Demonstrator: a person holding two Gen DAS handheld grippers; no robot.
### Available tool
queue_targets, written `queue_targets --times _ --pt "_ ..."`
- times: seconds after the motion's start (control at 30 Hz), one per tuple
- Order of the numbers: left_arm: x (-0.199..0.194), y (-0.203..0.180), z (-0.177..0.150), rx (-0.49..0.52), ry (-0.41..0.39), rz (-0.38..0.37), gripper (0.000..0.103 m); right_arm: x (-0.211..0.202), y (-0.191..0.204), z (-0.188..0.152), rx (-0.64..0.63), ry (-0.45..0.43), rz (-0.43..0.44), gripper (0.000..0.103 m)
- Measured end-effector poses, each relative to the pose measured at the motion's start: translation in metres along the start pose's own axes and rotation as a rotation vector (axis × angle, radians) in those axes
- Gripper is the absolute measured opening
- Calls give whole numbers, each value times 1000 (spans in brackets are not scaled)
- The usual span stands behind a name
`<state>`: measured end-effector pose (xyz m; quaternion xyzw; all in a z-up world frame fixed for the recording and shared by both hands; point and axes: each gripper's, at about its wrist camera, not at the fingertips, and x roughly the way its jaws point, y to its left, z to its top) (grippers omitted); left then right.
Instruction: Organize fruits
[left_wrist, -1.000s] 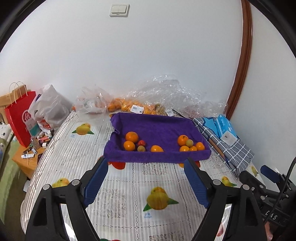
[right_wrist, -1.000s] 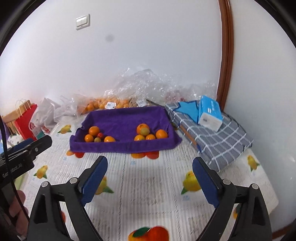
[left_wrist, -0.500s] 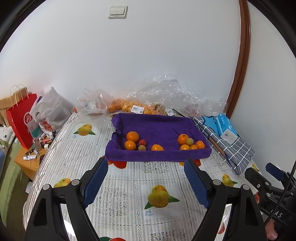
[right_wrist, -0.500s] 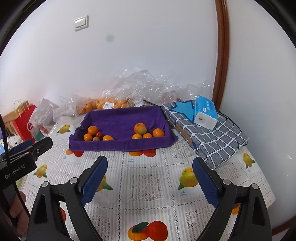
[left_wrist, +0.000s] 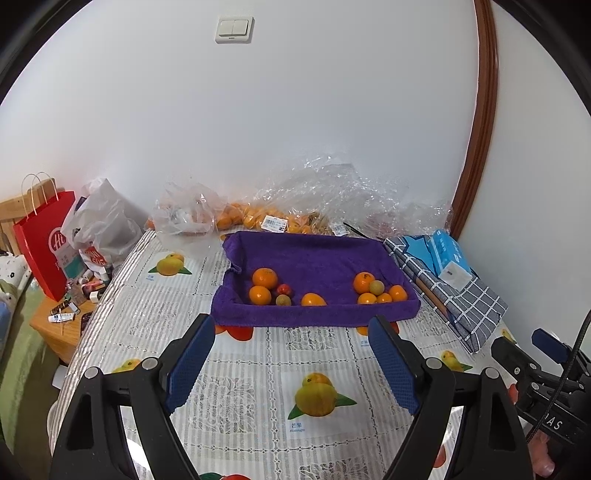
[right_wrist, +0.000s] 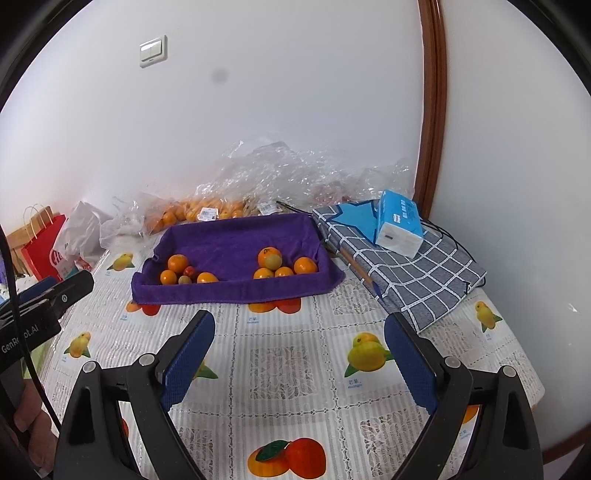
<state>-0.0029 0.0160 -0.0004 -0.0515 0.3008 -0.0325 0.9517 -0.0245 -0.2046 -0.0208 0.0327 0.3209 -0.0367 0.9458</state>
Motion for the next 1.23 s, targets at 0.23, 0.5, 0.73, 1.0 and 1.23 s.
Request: queue_targets --times 0.23,0.5,0.73,1.0,1.23 --pt "2 -2 1 3 4 5 84 3 -1 1 3 9 -1 92" --pt "4 -2 0 5 7 5 85 5 2 -1 1 11 7 92" --pt "7 -1 -1 1 18 4 85 6 4 0 -3 22 9 92" --pt "6 -4 1 10 13 2 85 7 4 -1 -4 17 14 92" --pt "0 0 5 2 -4 15 85 5 4 0 -3 12 16 92"
